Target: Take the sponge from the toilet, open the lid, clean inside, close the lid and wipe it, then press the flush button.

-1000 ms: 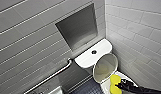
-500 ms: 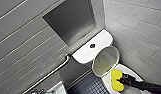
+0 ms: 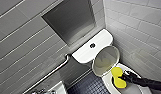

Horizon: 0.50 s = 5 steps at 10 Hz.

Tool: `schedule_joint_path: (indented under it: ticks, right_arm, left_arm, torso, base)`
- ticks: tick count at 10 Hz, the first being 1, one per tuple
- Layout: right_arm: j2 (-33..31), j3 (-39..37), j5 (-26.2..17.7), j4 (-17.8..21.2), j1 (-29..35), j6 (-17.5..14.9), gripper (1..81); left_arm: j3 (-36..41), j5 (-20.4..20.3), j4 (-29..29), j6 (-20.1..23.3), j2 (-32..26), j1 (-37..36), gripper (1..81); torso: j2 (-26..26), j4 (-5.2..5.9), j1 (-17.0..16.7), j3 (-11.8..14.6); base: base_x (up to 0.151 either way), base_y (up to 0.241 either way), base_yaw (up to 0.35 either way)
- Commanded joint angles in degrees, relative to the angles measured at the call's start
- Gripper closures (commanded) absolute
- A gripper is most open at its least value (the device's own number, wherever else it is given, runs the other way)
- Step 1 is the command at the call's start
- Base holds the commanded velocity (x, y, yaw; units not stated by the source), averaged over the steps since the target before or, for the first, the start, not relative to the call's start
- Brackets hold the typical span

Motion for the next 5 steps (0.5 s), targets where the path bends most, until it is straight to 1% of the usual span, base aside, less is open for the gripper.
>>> schedule_joint_path:
  ticks: [1, 3, 5]
  right_arm:
    - [-5.4, 5.7, 1.1, 0.8, 8.9, 1.2, 81.1]
    - [-6.9, 6.7, 1.1, 0.7, 7.1, 1.6, 81.1]
    - [-5.9, 4.9, 1.0, 0.7, 5.7, 1.7, 81.1]
  left_arm:
    - [-1.1, 5.5, 0.0, 0.1, -1.4, 1.9, 1.0]
    - [-1.1, 5.5, 0.0, 0.1, -1.0, 1.9, 1.0]
    - [-1.1, 5.5, 0.0, 0.1, -0.8, 1.9, 1.0]
  torso:
    - [0.0, 0.0, 0.0, 0.0]
    - [0.0, 0.0, 0.0, 0.0]
    - [0.0, 0.05, 0.0, 0.0]
  base:
    - [0.0, 0.0, 0.0]
    - [0.0, 0.0, 0.0]
    - [0.0, 0.0, 0.0]
